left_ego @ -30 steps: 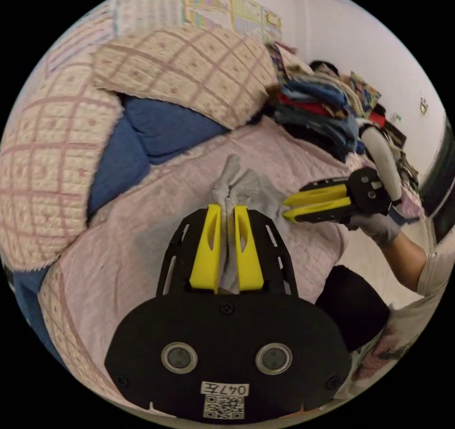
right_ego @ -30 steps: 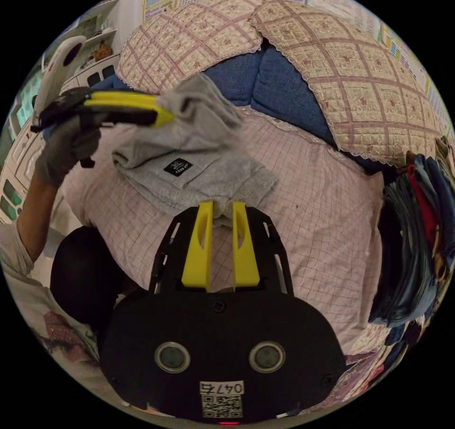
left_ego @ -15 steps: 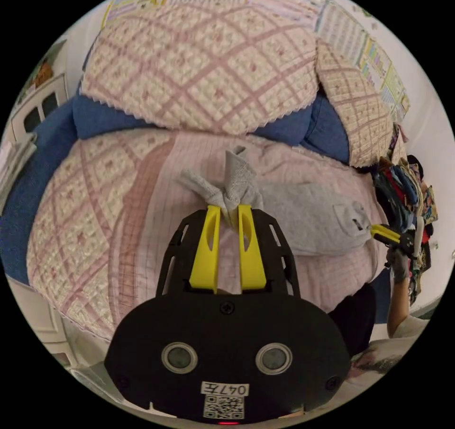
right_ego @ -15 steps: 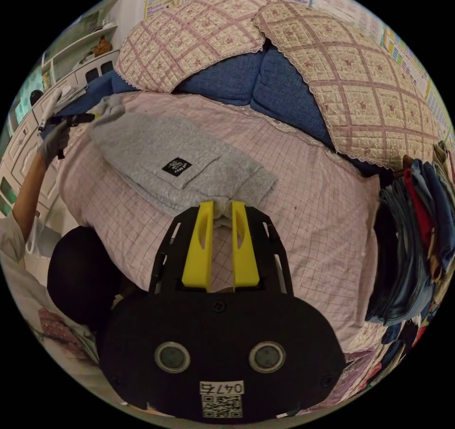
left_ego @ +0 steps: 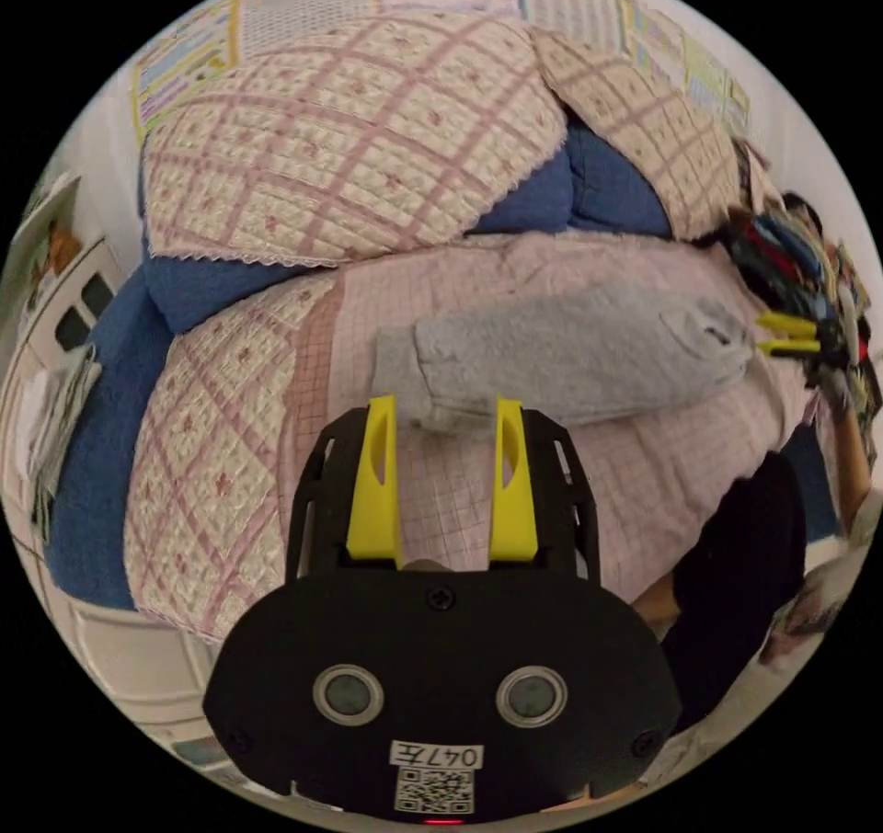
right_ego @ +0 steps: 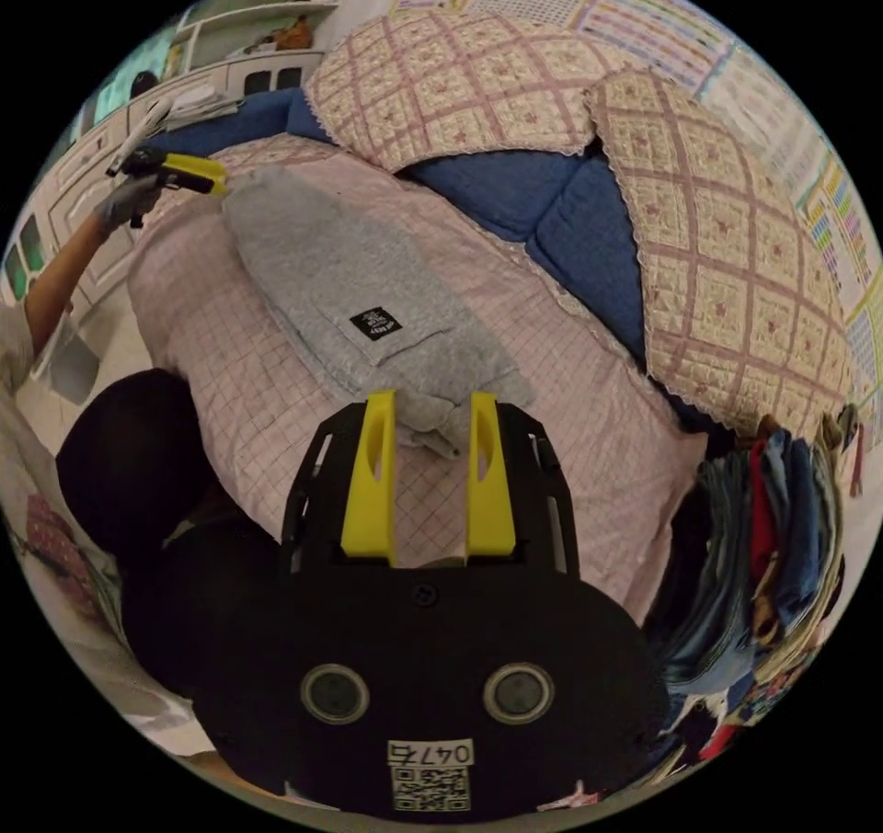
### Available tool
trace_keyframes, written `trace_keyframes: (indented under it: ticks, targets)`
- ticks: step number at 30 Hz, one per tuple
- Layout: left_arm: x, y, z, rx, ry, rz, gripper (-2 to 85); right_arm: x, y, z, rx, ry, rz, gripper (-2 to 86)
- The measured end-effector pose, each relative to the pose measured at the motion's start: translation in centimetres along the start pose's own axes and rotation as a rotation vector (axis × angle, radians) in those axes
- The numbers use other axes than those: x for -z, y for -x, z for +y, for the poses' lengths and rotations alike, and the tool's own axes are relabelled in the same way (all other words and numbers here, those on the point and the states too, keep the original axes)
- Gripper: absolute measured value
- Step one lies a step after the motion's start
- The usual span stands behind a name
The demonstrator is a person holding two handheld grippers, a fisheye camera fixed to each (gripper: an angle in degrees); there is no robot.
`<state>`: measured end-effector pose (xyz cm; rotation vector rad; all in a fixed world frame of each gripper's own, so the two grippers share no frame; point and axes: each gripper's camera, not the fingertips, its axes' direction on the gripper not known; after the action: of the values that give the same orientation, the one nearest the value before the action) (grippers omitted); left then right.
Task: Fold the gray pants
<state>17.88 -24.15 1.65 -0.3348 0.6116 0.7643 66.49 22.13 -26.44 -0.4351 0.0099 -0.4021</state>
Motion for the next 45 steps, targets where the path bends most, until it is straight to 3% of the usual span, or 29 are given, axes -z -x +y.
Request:
trace_keyframes:
  ticks: [4,11,16,22,29,34,42,45]
  targets:
    - [-2.4,-4.5,-0.7,-0.240,-0.031,-0.001,13.6,-1.5,0.3,-1.3,0.083,0.046,-0.032,6.8]
    - [-6.0,-4.7,-2.3,-0.341,-0.012,0.051,13.8,-0.7,0.2,-2.9,0.176,0.042,-0.092,5.7]
    - [-8.7,-4.3,-3.7,-0.374,0.001,0.072,8.8,-2.1,0.7,-4.0,0.256,0.106,-0.001,2.7]
    - [-7.1,-2.4,-4.9,-0.351,-0.107,0.097,1.9,1.3,-3.6,-5.0,0.122,-0.020,-0.010,0.7]
    - [-6.8,-1.0,-11.8,-0.245,-0.286,-0.134,0.5,3.3,-11.2,-8.9,-0.094,-0.180,0.059,0.4]
    - [-14.9,-2.0,-20.8,-0.299,-0.184,-0.320,0.7,-1.0,-16.0,-12.4,-0.188,-0.141,0.094,0.4]
    - [-29.9,2.2,-26.2,-0.185,-0.056,-0.175,4.6,-10.5,-20.4,-13.6,-0.273,-0.014,0.059,0.6]
    - [-31.8,3.6,-25.4,-0.123,-0.086,-0.149,7.8,-13.2,-21.1,-13.2,-0.320,0.025,0.060,1.7]
